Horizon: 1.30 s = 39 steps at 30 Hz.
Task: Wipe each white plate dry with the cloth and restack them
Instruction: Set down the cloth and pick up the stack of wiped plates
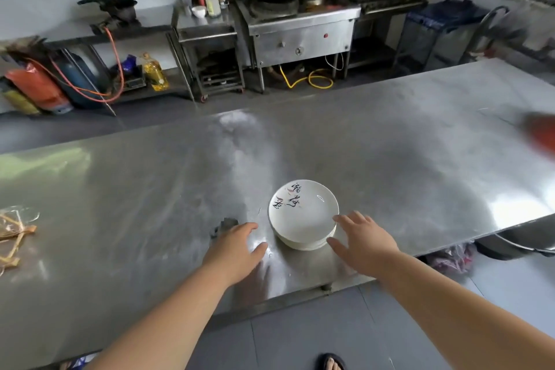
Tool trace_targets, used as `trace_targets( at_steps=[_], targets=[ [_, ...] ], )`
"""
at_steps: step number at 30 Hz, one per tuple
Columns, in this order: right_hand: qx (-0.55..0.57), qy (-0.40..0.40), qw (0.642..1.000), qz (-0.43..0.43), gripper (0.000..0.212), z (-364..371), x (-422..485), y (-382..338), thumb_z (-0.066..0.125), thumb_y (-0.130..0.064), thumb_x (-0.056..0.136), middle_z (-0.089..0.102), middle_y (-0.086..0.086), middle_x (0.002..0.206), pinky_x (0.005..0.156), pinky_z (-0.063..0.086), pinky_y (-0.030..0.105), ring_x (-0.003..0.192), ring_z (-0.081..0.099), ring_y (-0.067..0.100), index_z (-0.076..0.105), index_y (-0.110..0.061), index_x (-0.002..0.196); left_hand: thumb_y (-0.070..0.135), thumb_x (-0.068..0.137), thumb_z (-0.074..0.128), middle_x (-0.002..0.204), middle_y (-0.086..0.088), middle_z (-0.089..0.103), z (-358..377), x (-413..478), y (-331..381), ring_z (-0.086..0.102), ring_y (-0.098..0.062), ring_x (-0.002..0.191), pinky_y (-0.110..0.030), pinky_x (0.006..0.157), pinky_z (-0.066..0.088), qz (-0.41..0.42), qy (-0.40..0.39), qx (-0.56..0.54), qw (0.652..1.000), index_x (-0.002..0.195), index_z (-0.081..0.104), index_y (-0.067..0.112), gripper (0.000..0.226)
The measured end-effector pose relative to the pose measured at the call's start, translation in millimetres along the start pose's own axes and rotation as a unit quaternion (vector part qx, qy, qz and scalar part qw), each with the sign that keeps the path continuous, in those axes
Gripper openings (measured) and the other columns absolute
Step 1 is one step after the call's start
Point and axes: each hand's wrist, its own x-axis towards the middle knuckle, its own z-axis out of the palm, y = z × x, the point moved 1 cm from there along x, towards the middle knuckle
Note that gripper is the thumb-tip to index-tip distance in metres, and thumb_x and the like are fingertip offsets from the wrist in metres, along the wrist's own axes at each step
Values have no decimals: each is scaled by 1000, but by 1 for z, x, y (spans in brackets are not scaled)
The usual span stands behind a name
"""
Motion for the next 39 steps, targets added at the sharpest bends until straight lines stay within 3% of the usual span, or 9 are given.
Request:
trace_targets(
  at_steps=[5, 12, 17, 23, 26, 28, 32, 35, 39],
  targets=[
    [-39, -11, 998, -48, 67, -14, 39, 25, 39, -76, 93, 48, -9, 138, 89, 52, 34, 134, 45, 18, 40, -38, 149, 68, 93, 53, 152, 10, 55, 10, 31, 29, 50, -22, 139, -38, 111, 44, -14, 39, 66, 997, 153, 46, 38, 67],
    [10, -16, 997, -76, 65, -6, 70, 40, 42, -73, 93, 48, -11, 141, 93, 51, 35, 133, 48, 18, 34, -40, 149, 72, 90, 49, 140, 11, 64, 29, 49, 42, 58, -21, 126, -36, 96, 45, -51, 75, 113, 989, 149, 44, 39, 69],
    [81, -11, 994, -68, 73, 14, 75, 50, 34, -79, 85, 50, -13, 143, 94, 52, 35, 132, 52, 17, 24, -45, 148, 65, 90, 50, 131, 13, 66, 53, 57, 33, 64, -19, 113, -34, 78, 47, -88, 31, -23, 995, 144, 33, 45, 60],
    [243, -96, 963, -60, 70, 35, 80, 61, 38, -85, 85, 58, -20, 139, 90, 57, 40, 107, 67, 5, 21, -57, 147, 61, 93, 50, 119, 24, 67, 80, 56, 24, 68, 6, 97, -30, 81, 52, -112, 20, -192, 975, 151, 26, 55, 64],
    [370, -98, 923, -46, 66, 47, 77, 59, 45, -88, 84, 67, -30, 123, 87, 54, 31, 102, 68, -7, 33, -62, 143, 65, 81, 48, 115, 33, 69, 93, 59, 24, 63, 16, 102, -23, 84, 48, -123, 41, -311, 941, 144, 42, 53, 64],
    [445, -87, 891, -25, 64, 52, 74, 55, 54, -88, 82, 68, -31, 121, 88, 50, 26, 108, 67, -7, 41, -61, 139, 59, 77, 54, 112, 33, 71, 98, 61, 24, 65, 12, 104, -20, 85, 48, -139, 54, -397, 906, 134, 55, 47, 59],
    [568, -90, 818, 26, 71, 66, 73, 49, 70, -81, 77, 72, -12, 126, 98, 56, 42, 119, 68, 9, 51, -51, 138, 49, 67, 67, 114, 9, 77, 107, 68, 23, 72, -14, 110, -23, 82, 59, -165, 48, -544, 822, 130, 64, 29, 65],
    [637, -97, 764, 37, 70, 73, 74, 44, 75, -55, 86, 70, 10, 129, 100, 56, 53, 122, 67, 30, 48, -31, 147, 40, 62, 72, 123, -4, 74, 108, 72, 25, 70, -22, 113, -34, 88, 60, -177, 37, -615, 768, 132, 65, 25, 72],
    [660, -97, 743, 44, 68, 70, 79, 38, 69, -41, 85, 70, 10, 129, 98, 57, 50, 119, 68, 31, 48, -33, 149, 21, 69, 70, 125, -5, 72, 105, 76, 30, 65, -27, 109, -42, 86, 63, -183, 20, -674, 715, 133, 66, 29, 65]
  ],
)
